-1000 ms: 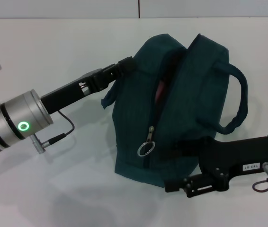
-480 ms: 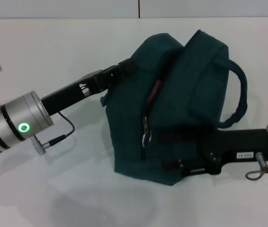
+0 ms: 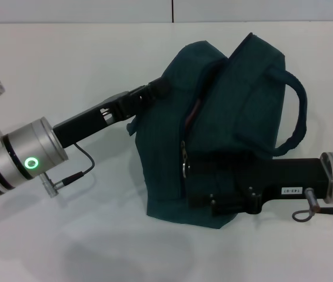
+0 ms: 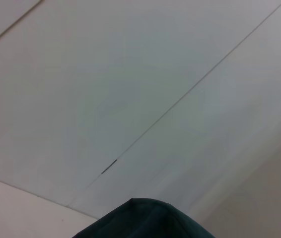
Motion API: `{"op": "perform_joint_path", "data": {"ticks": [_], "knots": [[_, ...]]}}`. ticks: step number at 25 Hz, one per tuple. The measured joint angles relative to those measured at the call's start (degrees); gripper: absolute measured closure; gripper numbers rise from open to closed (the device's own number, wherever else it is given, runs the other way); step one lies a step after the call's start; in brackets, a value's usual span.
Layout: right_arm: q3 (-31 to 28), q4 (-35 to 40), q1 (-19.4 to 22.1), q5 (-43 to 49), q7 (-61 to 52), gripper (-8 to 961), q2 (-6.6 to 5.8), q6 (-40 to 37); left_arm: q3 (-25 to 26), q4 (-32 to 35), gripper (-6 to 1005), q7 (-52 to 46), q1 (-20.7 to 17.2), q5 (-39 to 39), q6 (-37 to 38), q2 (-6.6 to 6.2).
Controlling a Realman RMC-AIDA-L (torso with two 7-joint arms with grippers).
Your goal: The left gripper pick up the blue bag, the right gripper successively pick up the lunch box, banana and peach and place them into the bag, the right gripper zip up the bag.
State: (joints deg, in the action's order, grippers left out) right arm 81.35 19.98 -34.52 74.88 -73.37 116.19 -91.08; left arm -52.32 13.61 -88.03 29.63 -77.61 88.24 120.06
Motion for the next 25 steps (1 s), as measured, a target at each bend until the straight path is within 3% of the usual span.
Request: {"op": "perform_joint_path", "data": {"ticks": [7,12,25], "knots": [[3.86,0.00,1.05,-6.14,1.23,155,0.01,3.95,0.01,0.01,809,0.04,-0.28,-0.24,0.32,0.00],[8.58,0.70,1.05,-8.29,2.09,161,0.01,1.92,0.03,0.02,809,0.06,-0.36,-0.17,0.36,0.00],[8.09,-0.23,1.72,-11.61,1.96,182,0.00,7.54,0.03,0.09,807,0.06,-0.01,-0.23,0.45,-0.09]]}}
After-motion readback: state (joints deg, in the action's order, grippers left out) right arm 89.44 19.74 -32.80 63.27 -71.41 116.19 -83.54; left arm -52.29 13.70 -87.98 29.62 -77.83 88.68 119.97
